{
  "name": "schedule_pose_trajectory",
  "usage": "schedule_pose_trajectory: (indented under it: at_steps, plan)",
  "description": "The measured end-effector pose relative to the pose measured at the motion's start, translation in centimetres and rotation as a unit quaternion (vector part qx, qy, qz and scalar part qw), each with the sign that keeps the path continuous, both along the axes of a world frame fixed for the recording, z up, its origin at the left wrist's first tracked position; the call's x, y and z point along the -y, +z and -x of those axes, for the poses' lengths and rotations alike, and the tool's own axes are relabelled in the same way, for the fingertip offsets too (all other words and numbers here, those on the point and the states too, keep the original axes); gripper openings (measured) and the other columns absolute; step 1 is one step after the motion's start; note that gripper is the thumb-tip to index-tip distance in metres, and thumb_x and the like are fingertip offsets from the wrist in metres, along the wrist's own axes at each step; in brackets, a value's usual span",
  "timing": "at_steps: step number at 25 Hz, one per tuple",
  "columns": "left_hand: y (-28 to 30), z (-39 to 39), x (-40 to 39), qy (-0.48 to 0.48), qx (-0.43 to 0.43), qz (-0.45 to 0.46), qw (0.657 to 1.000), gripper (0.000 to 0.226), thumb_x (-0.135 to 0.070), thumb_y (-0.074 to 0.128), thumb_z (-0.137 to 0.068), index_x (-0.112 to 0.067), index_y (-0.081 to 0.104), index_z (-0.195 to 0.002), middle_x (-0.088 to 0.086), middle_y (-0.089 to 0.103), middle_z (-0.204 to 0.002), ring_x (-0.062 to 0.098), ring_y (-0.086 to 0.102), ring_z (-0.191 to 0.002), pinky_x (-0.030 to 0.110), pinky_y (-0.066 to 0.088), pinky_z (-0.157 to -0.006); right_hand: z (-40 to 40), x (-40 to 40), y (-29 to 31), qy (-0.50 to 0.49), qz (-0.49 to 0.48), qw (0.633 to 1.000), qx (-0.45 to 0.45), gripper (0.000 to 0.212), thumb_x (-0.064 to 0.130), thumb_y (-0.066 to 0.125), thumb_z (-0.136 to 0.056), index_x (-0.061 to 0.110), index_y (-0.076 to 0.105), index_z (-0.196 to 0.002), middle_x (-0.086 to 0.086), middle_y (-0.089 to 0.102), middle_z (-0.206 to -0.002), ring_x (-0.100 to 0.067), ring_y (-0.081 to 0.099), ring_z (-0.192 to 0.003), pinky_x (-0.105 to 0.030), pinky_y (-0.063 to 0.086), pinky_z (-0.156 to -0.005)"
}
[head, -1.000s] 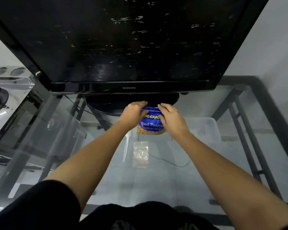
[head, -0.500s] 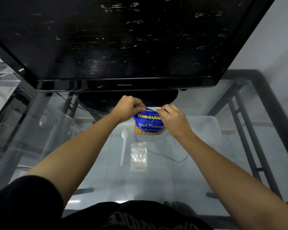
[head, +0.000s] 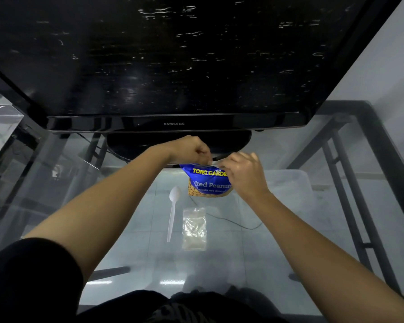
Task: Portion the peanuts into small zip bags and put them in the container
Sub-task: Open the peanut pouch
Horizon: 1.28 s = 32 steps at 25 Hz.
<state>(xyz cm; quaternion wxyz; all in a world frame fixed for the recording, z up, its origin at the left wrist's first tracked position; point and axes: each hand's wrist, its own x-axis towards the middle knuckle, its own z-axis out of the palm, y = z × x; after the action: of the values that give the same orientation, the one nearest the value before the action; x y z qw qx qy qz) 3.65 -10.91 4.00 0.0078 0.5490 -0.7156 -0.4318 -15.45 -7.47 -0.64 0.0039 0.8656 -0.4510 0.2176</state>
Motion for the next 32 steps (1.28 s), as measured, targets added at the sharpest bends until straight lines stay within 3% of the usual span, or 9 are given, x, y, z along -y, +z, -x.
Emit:
schedule_pose_trajectory:
  at_steps: [2,6,12,18,21,23,25,27,32]
  plan:
    - [0.1,0.3,0.3,-0.037,0.029,0.021,0.999,0.002,-0.024,0.059,-0.088,-0.022,0.061,-0.087,-0.011,0.064,-0.082,0.007,0.064,-0.082,0.019,0.05,-0.067,0.1,0.0,-0.3,-0.003,-0.022,1.0,0.007,0.026,0.029,0.082,-0.061,0.01,0.07,-0.076,-0.002,0.069,-0.07,-0.019,0.067,-0.064,-0.023,0.044,-0.066]
    - [-1.2,1.0,0.5,-0.045,0.067,0.103,0.991,0.005,-0.021,0.056,-0.09,-0.018,0.057,-0.086,-0.002,0.06,-0.089,0.007,0.056,-0.078,0.016,0.042,-0.059,0.0,0.4,-0.5,-0.005,-0.043,0.999,0.031,0.02,0.028,0.07,-0.066,0.01,0.069,-0.076,-0.003,0.068,-0.072,-0.021,0.064,-0.066,-0.027,0.034,-0.067]
    - [-1.6,0.3,1.2,-0.039,0.088,0.2,0.975,0.01,-0.018,0.055,-0.089,-0.011,0.061,-0.084,0.001,0.057,-0.087,0.024,0.059,-0.086,0.032,0.045,-0.073,-0.1,-0.5,-0.4,-0.006,-0.056,0.998,0.037,0.026,0.034,0.05,-0.08,0.019,0.07,-0.078,0.003,0.067,-0.073,-0.02,0.062,-0.069,-0.026,0.028,-0.07]
    - [-1.8,0.3,1.0,-0.068,0.085,0.379,0.919,0.023,-0.02,0.05,-0.091,-0.004,0.065,-0.097,0.016,0.063,-0.093,0.035,0.062,-0.078,0.04,0.051,-0.067,0.8,-2.3,1.7,0.096,-0.2,0.974,0.041,0.01,0.03,0.061,-0.073,0.023,0.068,-0.071,0.009,0.06,-0.077,-0.016,0.055,-0.082,-0.035,0.033,-0.078]
    - [-1.4,0.2,0.0,-0.028,0.018,0.346,0.938,0.023,-0.019,0.054,-0.091,-0.008,0.063,-0.11,0.014,0.066,-0.101,0.028,0.064,-0.09,0.035,0.052,-0.077,1.0,-1.7,1.6,0.044,-0.234,0.962,0.132,0.016,0.037,0.062,-0.078,0.023,0.071,-0.079,0.004,0.055,-0.118,-0.005,0.041,-0.11,-0.03,0.028,-0.095]
    - [-1.1,-0.4,-0.9,-0.022,0.02,0.289,0.957,0.024,-0.022,0.055,-0.091,-0.015,0.061,-0.113,0.011,0.062,-0.118,0.023,0.059,-0.106,0.036,0.05,-0.088,1.1,-1.1,1.5,-0.013,-0.255,0.95,0.178,0.021,0.034,0.061,-0.084,0.022,0.069,-0.1,-0.001,0.041,-0.14,-0.007,0.033,-0.125,-0.028,0.03,-0.101]
    - [-1.1,-0.9,-1.9,0.006,0.061,0.204,0.977,0.026,-0.025,0.057,-0.09,-0.016,0.063,-0.113,0.01,0.055,-0.132,0.022,0.054,-0.117,0.038,0.049,-0.094,1.1,-0.7,1.6,-0.042,-0.311,0.935,0.163,0.035,0.029,0.06,-0.086,0.016,0.06,-0.119,-0.004,0.044,-0.139,-0.017,0.043,-0.127,-0.024,0.039,-0.095]
    - [-1.2,-1.1,-2.6,0.06,0.05,0.141,0.987,0.034,-0.023,0.06,-0.088,-0.014,0.059,-0.121,0.009,0.059,-0.128,0.02,0.057,-0.11,0.032,0.052,-0.088,1.1,-0.4,1.9,-0.045,-0.353,0.923,0.145,0.047,0.027,0.061,-0.086,0.01,0.051,-0.129,-0.005,0.051,-0.132,-0.02,0.05,-0.12,-0.022,0.043,-0.089]
    - [-1.8,-1.0,-3.4,0.115,0.018,0.129,0.985,0.043,-0.018,0.061,-0.086,-0.015,0.051,-0.129,0.007,0.055,-0.126,0.014,0.054,-0.101,0.022,0.049,-0.077,0.9,-0.2,2.6,-0.061,-0.395,0.905,0.145,0.058,0.029,0.062,-0.086,0.013,0.039,-0.136,-0.003,0.042,-0.137,-0.018,0.045,-0.124,-0.021,0.041,-0.082]
